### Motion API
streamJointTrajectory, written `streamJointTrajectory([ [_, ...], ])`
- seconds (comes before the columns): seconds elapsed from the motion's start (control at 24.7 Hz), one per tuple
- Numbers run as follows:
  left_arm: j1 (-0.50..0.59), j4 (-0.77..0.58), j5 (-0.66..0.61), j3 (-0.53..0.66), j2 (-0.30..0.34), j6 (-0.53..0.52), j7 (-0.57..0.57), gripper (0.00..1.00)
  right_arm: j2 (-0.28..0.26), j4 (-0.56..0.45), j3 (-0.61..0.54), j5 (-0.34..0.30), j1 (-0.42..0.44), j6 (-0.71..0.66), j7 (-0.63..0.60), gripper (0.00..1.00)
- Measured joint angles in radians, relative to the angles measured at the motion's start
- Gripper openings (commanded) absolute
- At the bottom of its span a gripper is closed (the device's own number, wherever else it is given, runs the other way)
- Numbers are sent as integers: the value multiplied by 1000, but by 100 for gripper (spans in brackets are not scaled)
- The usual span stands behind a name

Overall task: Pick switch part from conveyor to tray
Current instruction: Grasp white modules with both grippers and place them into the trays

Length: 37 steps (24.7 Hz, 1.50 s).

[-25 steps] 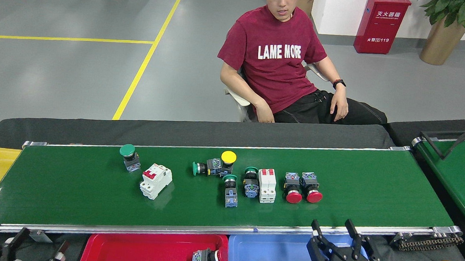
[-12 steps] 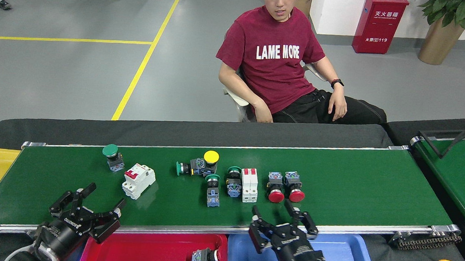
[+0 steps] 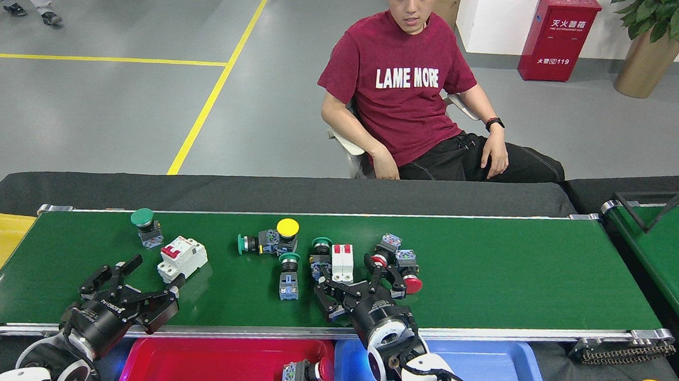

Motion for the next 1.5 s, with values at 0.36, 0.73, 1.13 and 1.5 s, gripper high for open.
streamJointTrajectory([
  [0.36,-28,87,0,0,-52,72,16,3,-1,0,-2,-25,-4,-94,21,7],
  [0.73,83,-72,68,36,4,32,63,2,-233,-327,-99,-125,137,-127,58,7],
  [1.13,275,-306,105,76,29,-65,64,3,-385,-567,-458,-332,476,-552,181,13],
  [1.5,455,-562,94,-112,-49,-135,68,4,-384,-552,-715,-432,619,-868,284,97],
])
